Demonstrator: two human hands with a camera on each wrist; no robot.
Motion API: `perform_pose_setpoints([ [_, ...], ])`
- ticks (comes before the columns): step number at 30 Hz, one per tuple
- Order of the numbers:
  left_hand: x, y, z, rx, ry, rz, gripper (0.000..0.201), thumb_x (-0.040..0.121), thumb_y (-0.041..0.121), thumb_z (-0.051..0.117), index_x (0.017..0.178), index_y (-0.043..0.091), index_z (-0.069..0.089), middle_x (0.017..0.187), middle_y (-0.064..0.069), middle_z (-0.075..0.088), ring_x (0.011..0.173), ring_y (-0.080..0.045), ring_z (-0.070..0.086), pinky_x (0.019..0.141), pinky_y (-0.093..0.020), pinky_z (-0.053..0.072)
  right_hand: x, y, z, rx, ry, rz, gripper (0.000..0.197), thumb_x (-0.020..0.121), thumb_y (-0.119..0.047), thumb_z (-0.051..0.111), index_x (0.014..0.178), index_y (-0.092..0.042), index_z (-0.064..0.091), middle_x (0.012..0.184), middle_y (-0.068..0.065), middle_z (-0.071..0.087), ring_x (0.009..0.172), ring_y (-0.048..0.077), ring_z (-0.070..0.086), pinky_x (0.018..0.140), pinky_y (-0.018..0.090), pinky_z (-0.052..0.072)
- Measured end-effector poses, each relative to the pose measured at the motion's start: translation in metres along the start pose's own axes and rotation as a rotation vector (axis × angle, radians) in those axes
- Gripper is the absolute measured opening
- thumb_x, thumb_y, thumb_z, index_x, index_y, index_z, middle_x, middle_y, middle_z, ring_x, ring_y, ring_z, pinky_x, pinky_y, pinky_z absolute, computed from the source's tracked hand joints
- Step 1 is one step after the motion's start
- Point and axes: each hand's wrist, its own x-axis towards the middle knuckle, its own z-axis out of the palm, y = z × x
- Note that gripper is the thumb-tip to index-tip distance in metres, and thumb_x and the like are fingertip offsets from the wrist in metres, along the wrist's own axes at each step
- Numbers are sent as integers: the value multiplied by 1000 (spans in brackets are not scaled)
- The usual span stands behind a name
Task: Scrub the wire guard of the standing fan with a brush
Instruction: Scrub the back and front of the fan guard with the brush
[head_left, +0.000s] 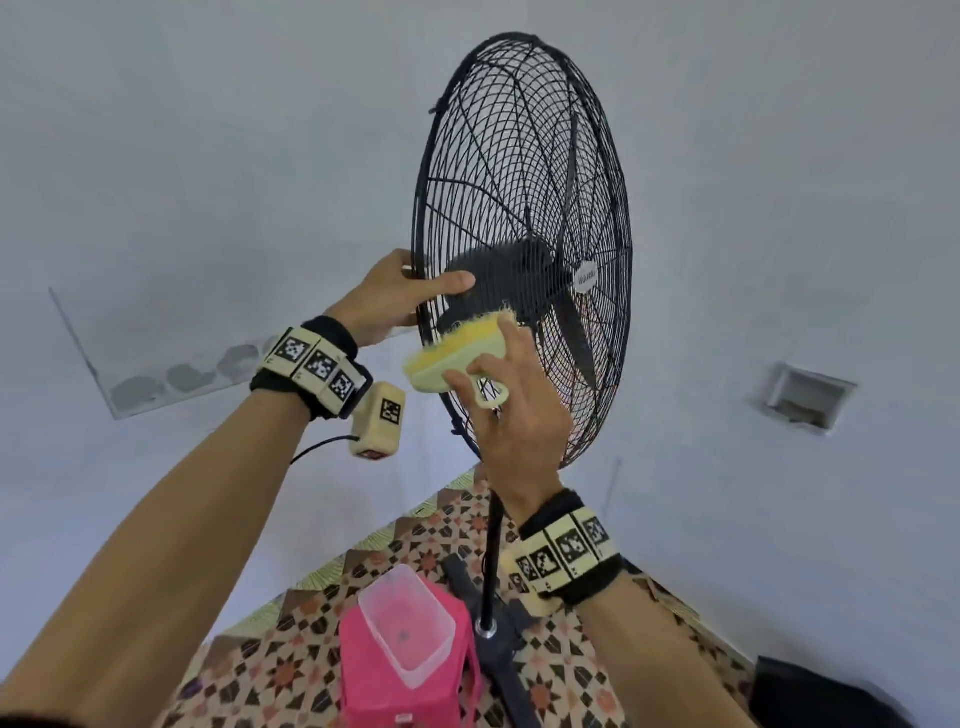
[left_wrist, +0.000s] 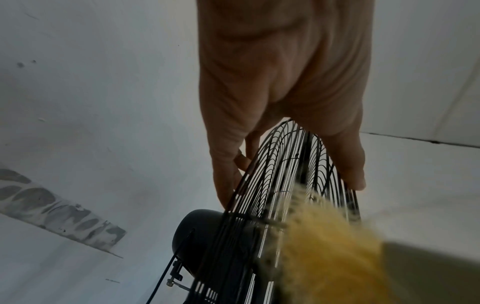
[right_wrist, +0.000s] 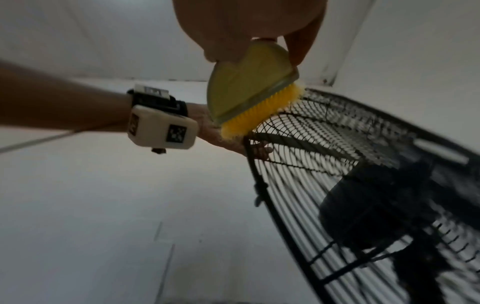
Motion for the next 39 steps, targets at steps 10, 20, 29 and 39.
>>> perform_pose_setpoints([
  [10,6,0,-3,29,-28,4,93,68,59,88,139,18,45,130,1,58,118,-13,59,89,-37,53,-3,-6,1,-48,34,15,26,99,-44,63,98,-18,65,138,18,63,130,36,60,84,43,60],
  [20,9,-2,-9,30,-64,-5,105,58,64,93,139,17,45,132,-3,58,120,-17,61,92,-40,54,15,20,-15,-46,150,181,34,99,-42,63,93,-9,71,146,13,55,131,35,58,86,46,62],
  [29,7,-5,-9,30,-60,12,83,76,53,86,139,18,44,131,-2,58,119,-17,60,103,-45,53,10,30,-15,119,173,256,32,98,-38,66,90,-8,71,148,12,53,133,27,57,86,40,63],
  [39,6,-20,-8,-42,-30,32,87,76,56,87,143,22,43,136,-2,60,122,-19,64,105,-45,54,-39,48,-19,179,-260,-19,18,97,-33,69,101,-15,67,142,10,39,129,37,47,93,37,54],
])
